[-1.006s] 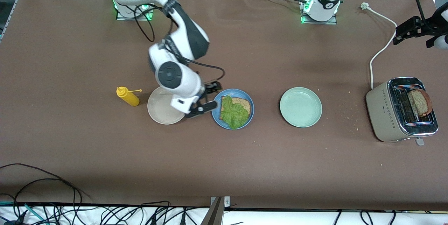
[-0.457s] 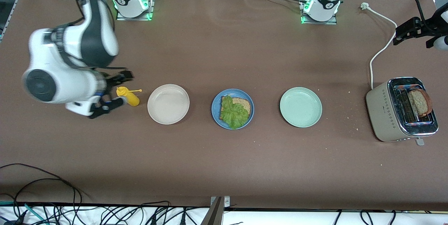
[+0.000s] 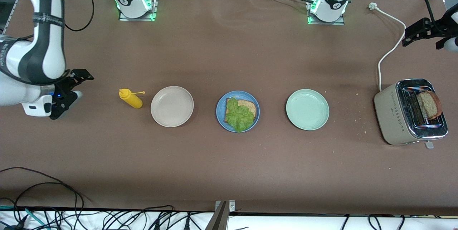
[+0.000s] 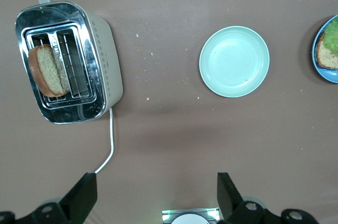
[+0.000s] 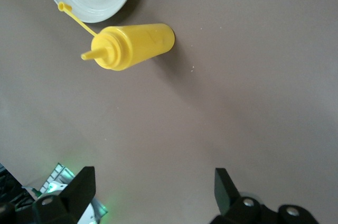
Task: Make sandwich in blue plate with both arms
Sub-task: 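Move the right gripper back toward the yellow squeeze bottle, then grasp the yellow squeeze bottle with the right gripper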
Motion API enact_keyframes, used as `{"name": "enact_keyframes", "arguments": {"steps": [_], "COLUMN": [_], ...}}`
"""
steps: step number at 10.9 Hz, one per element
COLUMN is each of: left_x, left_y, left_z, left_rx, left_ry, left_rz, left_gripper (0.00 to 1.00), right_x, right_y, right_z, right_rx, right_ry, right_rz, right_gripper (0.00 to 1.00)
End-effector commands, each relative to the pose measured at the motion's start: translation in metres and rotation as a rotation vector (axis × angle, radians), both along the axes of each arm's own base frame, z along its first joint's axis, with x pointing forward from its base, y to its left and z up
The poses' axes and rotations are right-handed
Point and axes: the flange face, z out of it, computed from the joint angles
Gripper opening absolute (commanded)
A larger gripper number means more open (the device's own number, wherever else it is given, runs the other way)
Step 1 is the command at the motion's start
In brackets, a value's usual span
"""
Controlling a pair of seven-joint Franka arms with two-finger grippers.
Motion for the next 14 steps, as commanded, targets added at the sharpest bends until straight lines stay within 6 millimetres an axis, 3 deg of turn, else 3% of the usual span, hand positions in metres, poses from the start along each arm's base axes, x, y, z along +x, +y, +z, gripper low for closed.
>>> {"name": "enact_keyframes", "arguments": {"steps": [1,6,8,12,14], "left_x": [-0.001,-0.001,-0.001,-0.001,-0.002], "left_y": [0.011,0.008,0.007,0.000,0.000], "left_z": [0.001,0.001,0.001,0.003,0.002], "left_rx": [0.016,0.016,0.018,0.017,0.016], "left_ry": [0.005,0.008,0.008,0.007,0.011], "left_rz": [0.003,-0.003,-0.004,-0.013,-0.016], "left_gripper": [1.00,1.00,1.00,1.00,1.00], "right_x": [0.006,0.004,0.002,-0.010,-0.013], "right_y": [-0.033,-0.065,-0.062,-0.032,-0.026], "right_z": [-0.041,-0.108,-0.125,-0.170,-0.187], "right_rx": [0.244,0.705,0.833,1.109,1.161], "right_ry": [-0.082,-0.330,-0.417,-0.544,-0.568], "right_rz": [0.156,0.467,0.553,0.643,0.655], "right_gripper": [1.00,1.00,1.00,1.00,0.98]}}
